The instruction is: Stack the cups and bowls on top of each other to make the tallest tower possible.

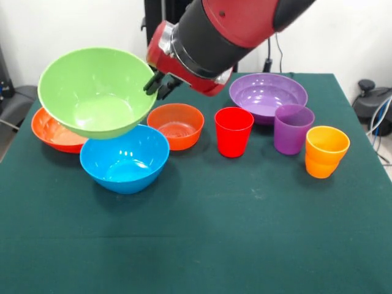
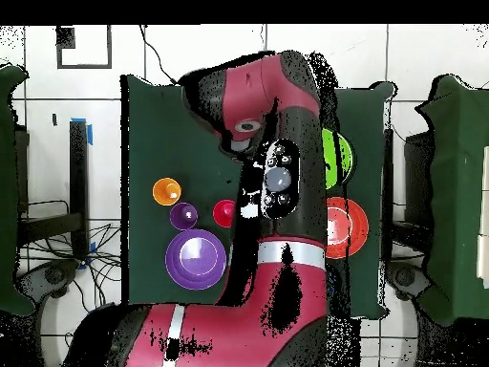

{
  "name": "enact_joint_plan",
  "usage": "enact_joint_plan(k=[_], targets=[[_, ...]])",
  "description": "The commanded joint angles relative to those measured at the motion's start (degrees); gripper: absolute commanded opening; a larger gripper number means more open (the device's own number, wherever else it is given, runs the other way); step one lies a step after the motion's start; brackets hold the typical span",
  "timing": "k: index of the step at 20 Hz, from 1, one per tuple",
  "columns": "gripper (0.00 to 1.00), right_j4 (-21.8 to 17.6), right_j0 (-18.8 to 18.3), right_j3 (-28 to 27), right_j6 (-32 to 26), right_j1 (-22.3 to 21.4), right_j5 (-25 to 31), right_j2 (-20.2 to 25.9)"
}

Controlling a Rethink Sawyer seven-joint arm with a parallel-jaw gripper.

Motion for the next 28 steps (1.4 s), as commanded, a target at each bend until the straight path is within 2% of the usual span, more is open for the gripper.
enact_joint_plan(k=[1,4,9,14,23,28], targets=[[0.00,-2.7,1.6,0.0,-0.5,5.0,-3.4,1.4],[0.00,-2.8,1.9,-1.9,0.1,6.6,-3.8,1.2],[0.00,-3.2,2.8,-8.1,1.5,10.8,-1.6,1.0],[0.00,-3.1,2.9,-13.9,0.3,14.3,0.7,0.9],[0.00,-3.5,4.7,-18.2,5.7,18.6,-3.8,-1.2],[0.00,-2.2,4.1,-20.3,2.0,19.2,-2.8,-2.1]])
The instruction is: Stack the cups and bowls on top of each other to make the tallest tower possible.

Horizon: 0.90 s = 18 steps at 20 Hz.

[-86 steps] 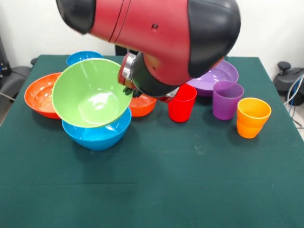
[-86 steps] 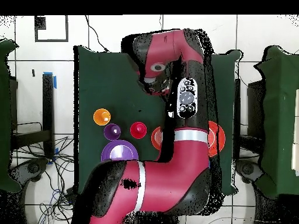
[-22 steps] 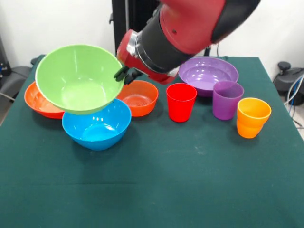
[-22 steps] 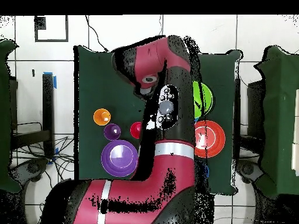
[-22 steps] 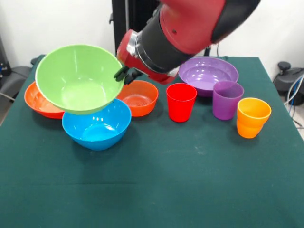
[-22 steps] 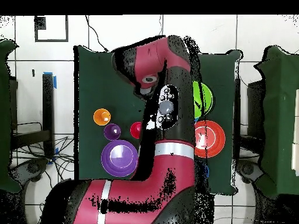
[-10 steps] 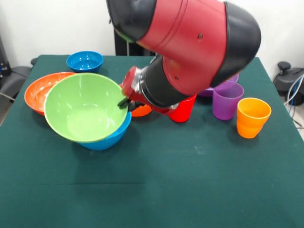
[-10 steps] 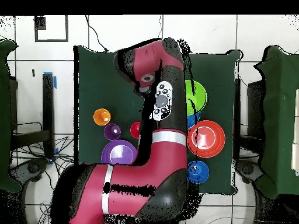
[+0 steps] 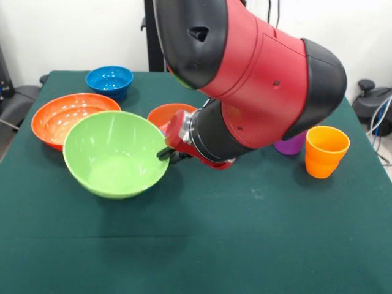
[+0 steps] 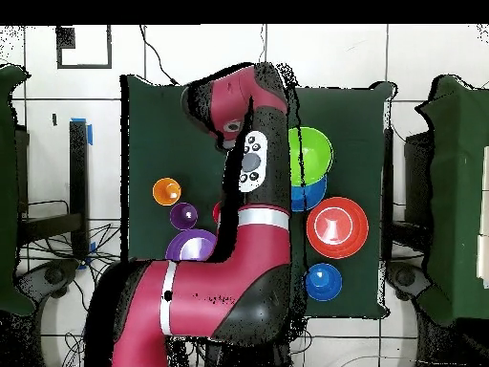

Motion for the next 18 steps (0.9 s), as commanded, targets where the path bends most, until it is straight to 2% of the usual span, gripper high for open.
enact_joint_plan(k=[1,5,6,8,9,11,16,18], targets=[[0.00,-1.7,0.6,-3.7,0.7,0.9,-3.0,0.9],[0.00,-1.6,0.4,-2.3,-7.7,-0.7,-3.3,0.6],[0.00,-1.7,0.5,-2.3,-7.9,-0.7,-3.3,0.4],[0.00,-1.7,1.0,-2.3,-4.4,-0.8,-3.5,-0.6],[0.00,-1.6,1.2,-2.1,-1.5,-0.8,-4.4,-1.0],[0.00,-1.0,1.0,-0.7,-0.6,-1.1,-6.7,-0.8],[0.00,-1.6,1.1,-0.1,-5.8,-1.3,-9.0,-1.4],[0.00,-1.7,1.3,-0.7,-5.3,-1.1,-9.0,-2.1]])
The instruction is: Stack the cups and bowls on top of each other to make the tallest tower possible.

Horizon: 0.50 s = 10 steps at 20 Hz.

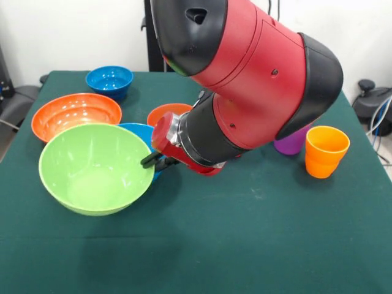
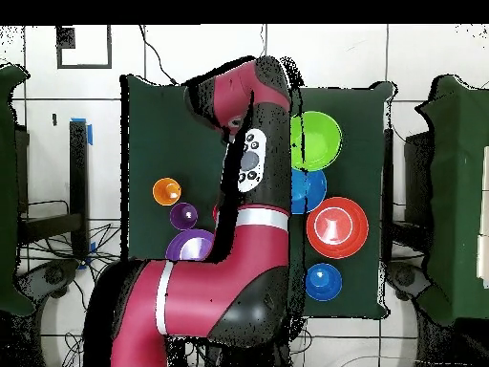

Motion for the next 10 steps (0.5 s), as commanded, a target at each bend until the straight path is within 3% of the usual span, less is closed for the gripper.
enact_joint_plan(k=[1,6,10], targets=[[0.00,-1.5,0.9,1.4,-5.3,-1.5,-4.6,1.1],[0.00,-1.6,1.6,4.9,-4.4,-2.4,-8.6,-0.4],[0.00,-1.9,2.4,5.9,0.3,-2.2,-12.0,-1.9]])
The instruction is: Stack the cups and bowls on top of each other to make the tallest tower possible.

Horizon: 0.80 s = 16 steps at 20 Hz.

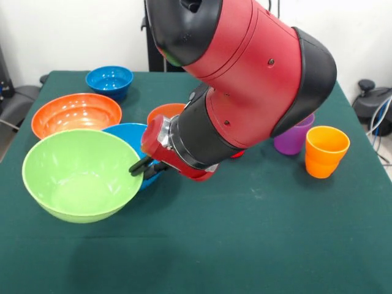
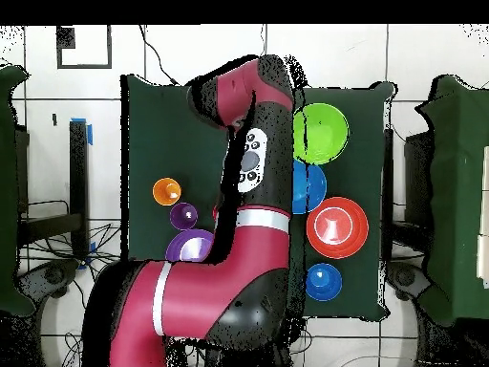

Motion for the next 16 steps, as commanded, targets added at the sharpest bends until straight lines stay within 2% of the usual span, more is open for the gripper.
enact_joint_plan(k=[1,3,6,9,16], targets=[[0.00,-1.7,1.9,4.8,-0.8,-1.2,-7.6,0.7],[0.00,-1.6,1.8,3.6,-3.3,-0.4,-7.7,0.8],[0.00,-1.1,2.1,2.6,-0.2,0.2,-7.2,-0.1],[0.00,0.1,2.6,2.4,10.1,1.0,-7.5,-1.2],[0.00,1.6,3.7,3.5,22.2,1.8,-9.4,-2.5]])
